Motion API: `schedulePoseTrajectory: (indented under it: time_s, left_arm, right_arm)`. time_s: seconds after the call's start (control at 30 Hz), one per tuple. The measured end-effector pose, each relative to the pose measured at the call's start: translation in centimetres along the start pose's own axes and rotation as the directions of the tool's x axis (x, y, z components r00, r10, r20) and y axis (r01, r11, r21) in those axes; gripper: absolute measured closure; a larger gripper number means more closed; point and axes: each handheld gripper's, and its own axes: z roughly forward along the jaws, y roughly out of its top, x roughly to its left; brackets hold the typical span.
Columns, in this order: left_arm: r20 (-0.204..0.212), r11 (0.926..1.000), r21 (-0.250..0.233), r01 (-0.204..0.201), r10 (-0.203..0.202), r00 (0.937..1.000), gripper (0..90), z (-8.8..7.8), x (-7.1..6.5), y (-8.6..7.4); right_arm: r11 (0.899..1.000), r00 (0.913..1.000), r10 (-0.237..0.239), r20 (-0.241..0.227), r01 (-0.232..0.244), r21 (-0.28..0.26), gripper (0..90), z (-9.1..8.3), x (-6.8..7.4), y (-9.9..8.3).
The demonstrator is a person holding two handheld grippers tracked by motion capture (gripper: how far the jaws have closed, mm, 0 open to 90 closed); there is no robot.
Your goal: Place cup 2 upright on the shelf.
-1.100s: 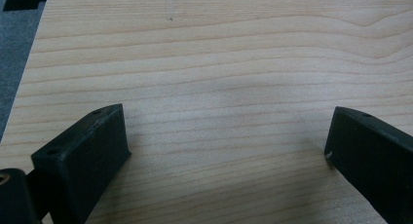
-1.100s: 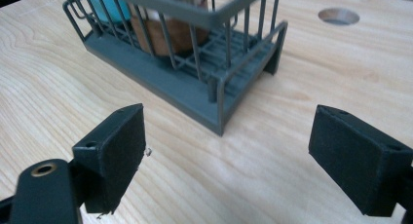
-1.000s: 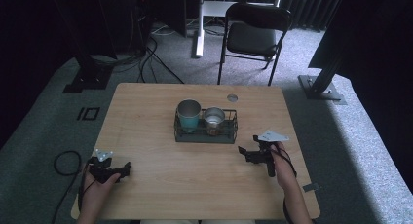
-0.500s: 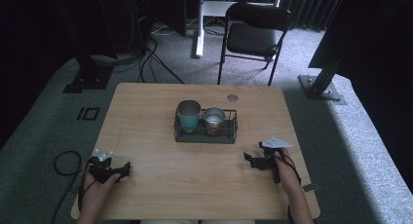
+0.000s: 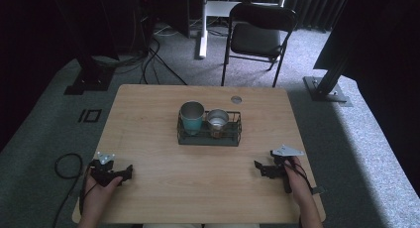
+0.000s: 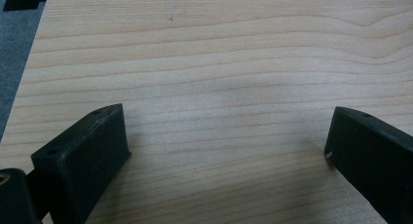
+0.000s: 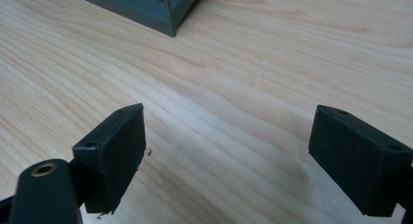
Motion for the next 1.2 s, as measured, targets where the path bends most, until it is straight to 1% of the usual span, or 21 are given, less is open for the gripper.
schedulePoseTrajectory:
  time_s: [0.07, 0.17, 0.27, 0.43, 0.57, 0.67, 0.77, 0.8, 0.87, 0.97, 1.07, 1.2]
  left_arm:
    - [0.0, 1.0, 0.001, -0.001, 0.001, 1.0, 2.6, 0.0, 0.0, 0.0]
    - [0.0, 1.0, 0.001, -0.001, 0.001, 1.0, 2.6, 0.0, 0.0, 0.0]
    - [0.0, 1.0, 0.0, -0.001, 0.001, 1.0, 2.7, 0.0, 0.0, 0.0]
    - [0.0, 1.0, 0.001, -0.001, 0.001, 1.0, 2.7, 0.0, 0.0, 0.0]
    - [0.0, 1.0, 0.0, 0.0, 0.0, 1.0, 2.6, 0.0, 0.0, 0.0]
    - [0.0, 1.0, 0.001, -0.001, 0.001, 1.0, 2.7, 0.0, 0.0, 0.0]
    - [0.0, 1.0, 0.001, -0.001, 0.001, 1.0, 2.7, 0.0, 0.0, 0.0]
    - [0.0, 1.0, 0.0, 0.0, 0.0, 1.0, 2.7, 0.0, 0.0, 0.0]
    - [0.0, 1.0, 0.0, -0.001, 0.001, 1.0, 2.7, 0.0, 0.0, 0.0]
    - [0.0, 1.0, 0.0, -0.001, 0.001, 1.0, 2.7, 0.0, 0.0, 0.0]
    - [0.0, 1.0, 0.0, -0.001, 0.001, 1.0, 2.7, 0.0, 0.0, 0.0]
    - [0.0, 1.0, 0.0, -0.001, 0.001, 1.0, 2.6, 0.0, 0.0, 0.0]
  right_arm:
    - [1.0, 0.9998, 0.012, 0.016, -0.012, 0.002, 13.3, -0.3, -0.1, -0.2]
    - [1.0, 0.9991, 0.012, 0.041, -0.012, 0.006, 13.2, -0.7, -0.2, -0.6]
    - [0.999, 0.9975, 0.04, 0.058, -0.041, 0.007, 12.7, -1.1, -0.3, -0.9]
    - [0.996, 0.9906, 0.077, 0.113, -0.081, 0.025, 12.7, -1.6, -0.4, -1.3]
    - [0.996, 0.9892, 0.074, 0.126, -0.081, 0.047, 12.7, -2.1, -0.5, -1.8]
    - [0.993, 0.9851, 0.073, 0.156, -0.086, 0.079, 12.4, -2.5, -0.5, -2.3]
    - [0.991, 0.9793, 0.091, 0.181, -0.107, 0.079, 12.4, -2.8, -0.5, -2.5]
    - [0.991, 0.9783, 0.092, 0.185, -0.109, 0.08, 12.3, -2.8, -0.4, -2.6]
    - [0.991, 0.9782, 0.08, 0.192, -0.098, 0.087, 12.3, -2.8, -0.2, -2.6]
    - [0.991, 0.9771, 0.085, 0.195, -0.103, 0.085, 12.2, -2.8, -0.1, -2.6]
    - [0.99, 0.9719, 0.098, 0.214, -0.118, 0.083, 12.2, -2.8, 0.1, -2.7]
    - [0.989, 0.9704, 0.103, 0.218, -0.123, 0.081, 12.1, -2.8, 0.1, -2.7]
